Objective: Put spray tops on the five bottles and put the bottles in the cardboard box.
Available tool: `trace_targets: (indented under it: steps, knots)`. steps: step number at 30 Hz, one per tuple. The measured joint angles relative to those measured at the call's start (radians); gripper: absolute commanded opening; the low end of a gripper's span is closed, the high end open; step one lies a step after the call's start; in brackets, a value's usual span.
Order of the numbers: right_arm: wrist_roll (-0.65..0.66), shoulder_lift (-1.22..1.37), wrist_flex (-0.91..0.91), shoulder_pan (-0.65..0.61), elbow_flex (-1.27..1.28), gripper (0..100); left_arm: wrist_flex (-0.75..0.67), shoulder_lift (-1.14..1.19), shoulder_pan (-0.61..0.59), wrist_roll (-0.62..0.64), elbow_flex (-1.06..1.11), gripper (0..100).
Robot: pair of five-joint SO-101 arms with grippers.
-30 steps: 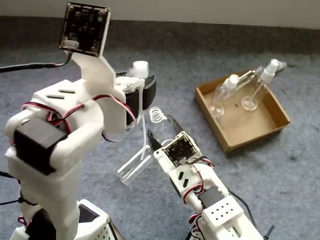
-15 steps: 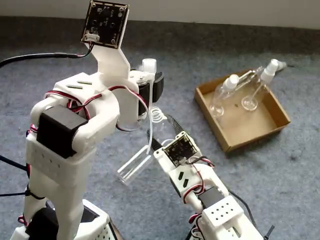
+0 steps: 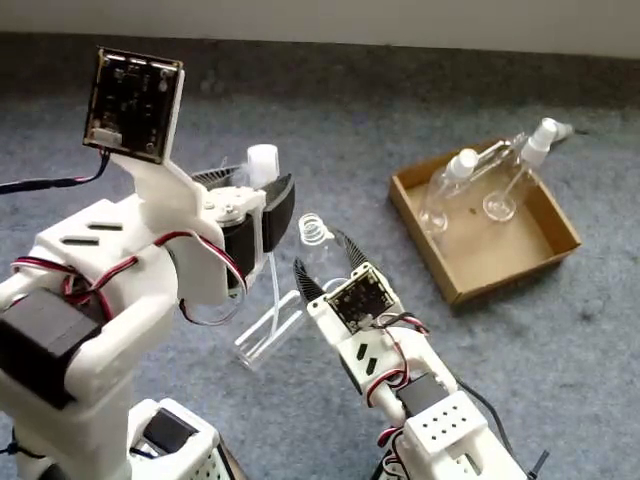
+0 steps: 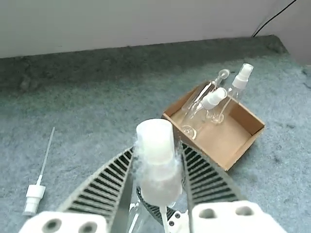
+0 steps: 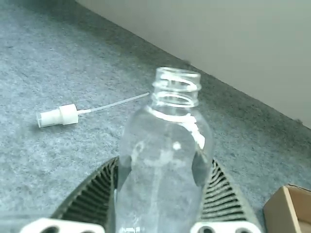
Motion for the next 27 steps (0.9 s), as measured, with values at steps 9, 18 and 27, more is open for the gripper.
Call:
trace_targets:
  steps: [9, 18, 27]
  knots:
    - [0.000, 0.000, 0.000, 0.000, 0.000, 7.0, -0.180, -0.164, 0.005, 0.000, 0.396, 0]
    - [0.000, 0.000, 0.000, 0.000, 0.000, 7.0, -0.683, -0.422, 0.003, -0.118, 0.819, 0]
    - [0.000, 0.000, 0.000, 0.000, 0.000, 7.0, -1.003, -0.471, -0.207, -0.069, 0.893, 0]
